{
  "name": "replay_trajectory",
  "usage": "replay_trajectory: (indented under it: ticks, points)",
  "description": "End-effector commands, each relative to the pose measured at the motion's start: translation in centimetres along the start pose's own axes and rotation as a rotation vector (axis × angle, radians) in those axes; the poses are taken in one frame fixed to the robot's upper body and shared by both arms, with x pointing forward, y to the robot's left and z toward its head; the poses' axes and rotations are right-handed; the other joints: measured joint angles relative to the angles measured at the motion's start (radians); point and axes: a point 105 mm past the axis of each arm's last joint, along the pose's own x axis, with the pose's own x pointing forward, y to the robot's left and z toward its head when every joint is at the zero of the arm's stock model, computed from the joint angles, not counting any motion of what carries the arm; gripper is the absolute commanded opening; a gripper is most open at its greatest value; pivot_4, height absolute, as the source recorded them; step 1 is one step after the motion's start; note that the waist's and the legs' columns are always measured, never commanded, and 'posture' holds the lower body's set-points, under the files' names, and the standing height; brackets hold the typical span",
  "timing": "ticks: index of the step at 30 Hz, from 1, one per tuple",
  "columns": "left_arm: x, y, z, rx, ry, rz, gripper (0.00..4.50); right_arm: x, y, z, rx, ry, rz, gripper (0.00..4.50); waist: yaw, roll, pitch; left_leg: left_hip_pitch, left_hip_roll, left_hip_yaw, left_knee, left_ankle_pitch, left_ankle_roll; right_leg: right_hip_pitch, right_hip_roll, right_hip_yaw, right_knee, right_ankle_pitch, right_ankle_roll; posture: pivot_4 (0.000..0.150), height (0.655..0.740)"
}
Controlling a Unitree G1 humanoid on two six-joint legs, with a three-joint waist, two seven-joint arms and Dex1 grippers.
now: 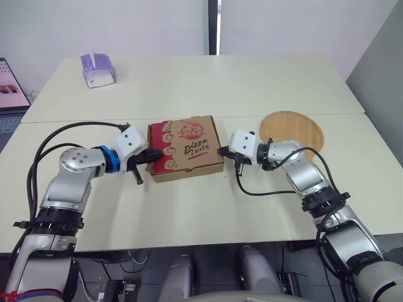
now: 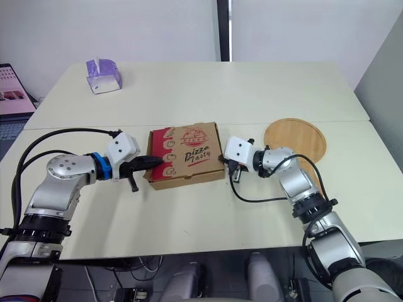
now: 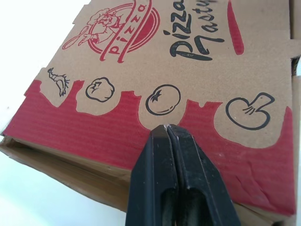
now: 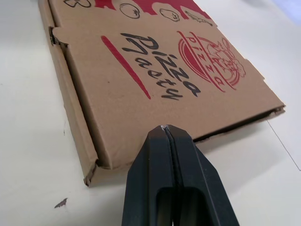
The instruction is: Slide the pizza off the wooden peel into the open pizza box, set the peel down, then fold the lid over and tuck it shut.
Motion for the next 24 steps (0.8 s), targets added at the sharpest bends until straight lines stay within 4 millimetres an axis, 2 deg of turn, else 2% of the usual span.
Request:
replay_trajectory:
  ticks: [1,5,8,15,19,24]
  points:
    - [-0.7,-0.3,-0.1,-0.048,-0.004,-0.034,0.00,-0.2,-0.3,0.9,-0.004,-0.031,-0.010,0.02,0.000,0.000,0.000,0.000,0.000,0.000,0.000,0.000,0.000,0.000,0.000,0.000,0.000,0.000,0.000,0.150,0.7400]
    - [-1.8,0.5,1.0,-0.043,-0.029,-0.021,0.00,-0.2,-0.2,1.0,-0.004,-0.033,-0.008,0.02,0.000,0.000,0.000,-0.001,0.000,0.000,0.000,0.000,0.000,0.000,0.000,0.000,0.000,0.000,0.000,0.150,0.7400]
    - [-2.8,0.5,1.8,-0.033,-0.022,-0.056,0.00,-0.1,0.0,1.2,-0.004,-0.037,-0.004,0.02,0.000,0.000,0.000,-0.001,0.000,0.000,0.000,0.000,0.000,-0.001,0.000,0.000,0.000,0.000,0.000,0.150,0.7400]
    - [-4.0,0.9,1.0,0.027,0.095,-0.052,0.00,0.1,0.1,1.3,-0.004,-0.041,-0.001,0.02,0.001,0.000,0.001,-0.001,0.001,0.000,0.000,0.000,0.000,-0.001,0.001,0.000,-0.001,0.000,0.000,0.150,0.7400]
    - [-4.1,1.2,0.5,0.049,0.124,-0.042,0.00,0.2,0.1,1.3,-0.004,-0.043,0.003,0.02,0.001,0.000,0.001,-0.001,0.001,0.000,0.000,0.000,0.000,-0.001,0.001,0.000,-0.001,0.000,0.000,0.150,0.7400]
    - [-3.0,0.2,0.2,0.049,0.135,-0.095,0.00,0.3,0.2,1.3,-0.003,-0.045,0.005,0.02,0.001,-0.001,0.001,-0.002,0.001,0.000,0.000,0.000,0.000,-0.001,0.001,0.000,-0.001,0.000,0.000,0.150,0.7400]
